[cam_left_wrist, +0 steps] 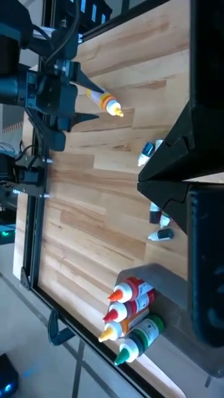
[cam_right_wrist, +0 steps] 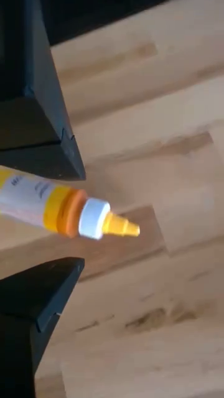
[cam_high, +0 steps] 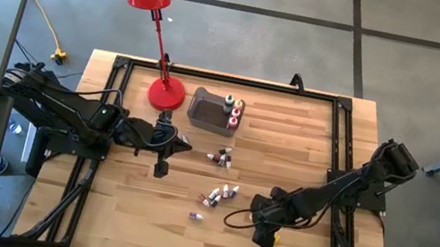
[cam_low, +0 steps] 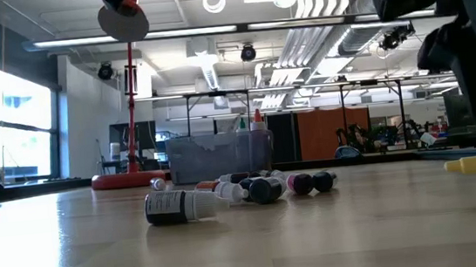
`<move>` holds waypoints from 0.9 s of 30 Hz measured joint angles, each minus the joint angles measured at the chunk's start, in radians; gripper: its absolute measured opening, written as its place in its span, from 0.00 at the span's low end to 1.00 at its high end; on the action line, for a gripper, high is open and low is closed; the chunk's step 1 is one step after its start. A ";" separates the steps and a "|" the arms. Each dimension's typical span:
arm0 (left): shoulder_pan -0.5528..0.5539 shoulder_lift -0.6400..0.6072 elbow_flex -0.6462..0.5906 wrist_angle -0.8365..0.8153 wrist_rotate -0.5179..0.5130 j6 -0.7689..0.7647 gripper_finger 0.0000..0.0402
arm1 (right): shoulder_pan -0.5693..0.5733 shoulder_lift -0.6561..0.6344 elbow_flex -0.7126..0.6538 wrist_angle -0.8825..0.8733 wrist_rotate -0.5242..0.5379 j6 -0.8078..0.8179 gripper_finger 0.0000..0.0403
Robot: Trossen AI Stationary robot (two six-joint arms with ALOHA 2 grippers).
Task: Pick & Place food coloring
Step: Put the large yellow food coloring bottle into the bin
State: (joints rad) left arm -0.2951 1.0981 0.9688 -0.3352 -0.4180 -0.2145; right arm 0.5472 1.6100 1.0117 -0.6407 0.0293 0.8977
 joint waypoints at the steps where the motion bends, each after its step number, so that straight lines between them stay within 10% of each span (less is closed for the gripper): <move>1: 0.000 0.000 0.000 -0.004 0.000 0.000 0.00 | 0.000 0.000 -0.006 0.005 0.015 0.000 0.53; 27: 0.000 0.000 0.001 -0.028 -0.023 0.000 0.00 | -0.014 -0.007 -0.304 0.415 0.050 0.018 0.48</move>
State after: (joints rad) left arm -0.2951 1.0981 0.9695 -0.3635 -0.4408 -0.2146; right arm 0.5335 1.6035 0.7079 -0.2258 0.0794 0.9154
